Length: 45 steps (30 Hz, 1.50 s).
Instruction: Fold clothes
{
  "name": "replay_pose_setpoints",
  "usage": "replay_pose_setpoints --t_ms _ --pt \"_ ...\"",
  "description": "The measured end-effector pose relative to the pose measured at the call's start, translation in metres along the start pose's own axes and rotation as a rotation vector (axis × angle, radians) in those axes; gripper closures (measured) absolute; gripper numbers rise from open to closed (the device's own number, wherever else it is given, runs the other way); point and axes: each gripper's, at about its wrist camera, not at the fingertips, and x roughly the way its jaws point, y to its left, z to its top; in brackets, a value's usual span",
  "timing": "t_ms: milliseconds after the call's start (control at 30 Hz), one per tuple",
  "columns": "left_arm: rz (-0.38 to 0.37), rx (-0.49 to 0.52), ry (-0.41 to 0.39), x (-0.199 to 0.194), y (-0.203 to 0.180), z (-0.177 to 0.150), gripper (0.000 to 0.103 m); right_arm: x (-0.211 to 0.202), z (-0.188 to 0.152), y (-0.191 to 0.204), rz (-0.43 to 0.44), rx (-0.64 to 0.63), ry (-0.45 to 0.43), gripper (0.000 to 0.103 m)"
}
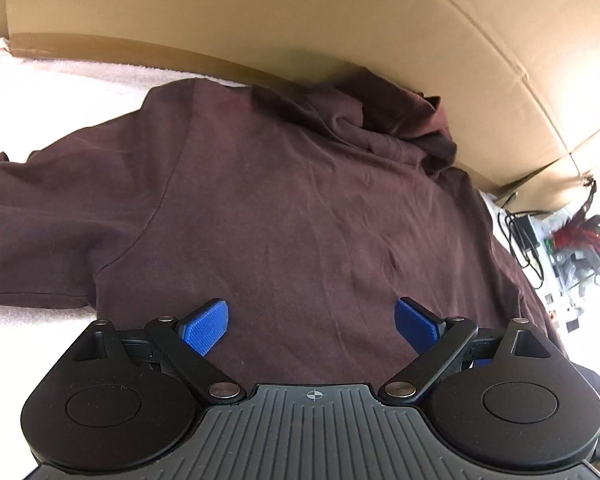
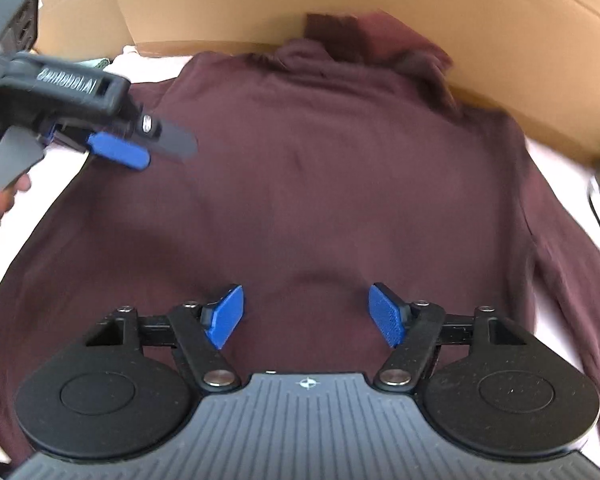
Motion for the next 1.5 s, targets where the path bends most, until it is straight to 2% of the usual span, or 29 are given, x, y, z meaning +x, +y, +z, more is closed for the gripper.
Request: replay_pose_setpoints --t_ms 133,233,333,433,567,667,800,933,1100,1233,1400,1500 --pt "0.023 -0.051 0.014 -0.006 -0.001 0.000 0.007 -0.016 -0.021 -0.003 -0.003 0.010 0.014 0.025" --pt "0.020 -0.055 -0.018 -0.034 0.002 -0.010 0.007 -0.031 -0.014 -0.008 0.033 0.087 0.033 0.026" --pt "0.036 -0.069 -0.061 -0.067 0.012 -0.022 0.007 -0.060 0.000 -0.016 0.117 0.212 0.023 0.026" --pt "0.081 -0.092 -0.088 -0.096 0.029 -0.026 0.007 -0.090 0.014 -0.019 0.187 0.319 0.049 0.025" --pt "0.156 -0.082 -0.118 -0.132 0.054 -0.026 0.007 -0.125 0.031 -0.014 0.328 0.443 0.073 0.025" --pt "0.186 -0.095 -0.145 -0.155 0.080 -0.024 0.007 -0.151 0.055 0.004 0.348 0.445 0.046 0.024" --pt "0.261 -0.151 -0.211 -0.177 0.122 -0.020 0.007 -0.175 0.093 0.043 0.335 0.379 -0.054 0.020" --pt "0.219 -0.250 -0.219 -0.187 0.163 -0.014 0.007 -0.151 0.126 0.090 0.350 0.305 -0.129 0.020" --pt "0.144 -0.164 -0.196 -0.198 0.171 -0.017 0.007 -0.074 0.160 0.156 0.343 0.165 -0.173 0.023" --pt "0.057 -0.081 -0.167 -0.203 0.169 -0.026 0.007 -0.020 0.188 0.193 0.383 0.059 -0.141 0.034" --pt "-0.017 -0.062 -0.132 -0.203 0.175 -0.037 0.007 0.028 0.222 0.211 0.429 0.043 -0.096 0.034" --pt "-0.035 -0.059 -0.125 -0.206 0.182 -0.040 0.007 0.051 0.231 0.219 0.399 0.011 -0.062 0.034"
